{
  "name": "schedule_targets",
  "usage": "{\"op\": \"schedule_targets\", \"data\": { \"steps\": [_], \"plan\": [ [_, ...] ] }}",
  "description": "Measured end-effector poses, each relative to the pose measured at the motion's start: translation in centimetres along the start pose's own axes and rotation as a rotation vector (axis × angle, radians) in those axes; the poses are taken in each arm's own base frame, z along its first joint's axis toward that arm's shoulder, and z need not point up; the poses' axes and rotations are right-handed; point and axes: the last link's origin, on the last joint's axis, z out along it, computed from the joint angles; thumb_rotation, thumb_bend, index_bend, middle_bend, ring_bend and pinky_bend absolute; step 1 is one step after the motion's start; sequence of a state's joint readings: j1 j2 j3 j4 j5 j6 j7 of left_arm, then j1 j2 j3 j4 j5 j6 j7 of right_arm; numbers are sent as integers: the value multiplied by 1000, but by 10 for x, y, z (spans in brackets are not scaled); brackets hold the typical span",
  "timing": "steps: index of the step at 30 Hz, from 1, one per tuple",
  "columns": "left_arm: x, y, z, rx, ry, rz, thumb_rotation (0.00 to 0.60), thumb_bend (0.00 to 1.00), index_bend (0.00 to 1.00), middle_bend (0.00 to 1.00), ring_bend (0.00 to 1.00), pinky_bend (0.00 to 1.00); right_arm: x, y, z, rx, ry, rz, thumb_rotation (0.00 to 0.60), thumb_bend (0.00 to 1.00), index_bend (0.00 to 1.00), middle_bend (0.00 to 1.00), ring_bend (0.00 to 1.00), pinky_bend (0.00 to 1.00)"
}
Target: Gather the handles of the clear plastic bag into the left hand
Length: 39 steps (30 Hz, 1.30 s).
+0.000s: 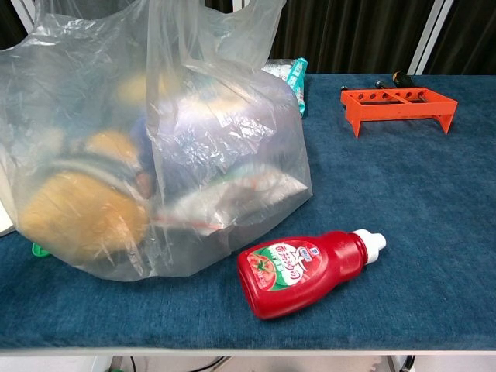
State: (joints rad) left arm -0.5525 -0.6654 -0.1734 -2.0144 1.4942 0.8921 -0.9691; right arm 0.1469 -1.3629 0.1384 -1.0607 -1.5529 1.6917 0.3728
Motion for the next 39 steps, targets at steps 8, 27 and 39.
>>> {"op": "schedule_targets", "data": {
  "steps": [8, 27, 39],
  "plan": [
    [-6, 8, 4, -23, -33, -57, 33, 0, 417, 440, 360, 539, -2, 1, 0, -4, -6, -1, 600, 313, 0, 0, 0, 0],
    [-24, 27, 19, -51, -141, -256, 26, 0, 415, 437, 368, 548, -6, 1, 1, 1, -15, -6, 600, 312, 0, 0, 0, 0],
    [-37, 33, 26, -61, -200, -311, 24, 0, 414, 431, 371, 569, -7, 4, 1, -5, -21, -3, 600, 312, 0, 0, 0, 0]
  ]
}}
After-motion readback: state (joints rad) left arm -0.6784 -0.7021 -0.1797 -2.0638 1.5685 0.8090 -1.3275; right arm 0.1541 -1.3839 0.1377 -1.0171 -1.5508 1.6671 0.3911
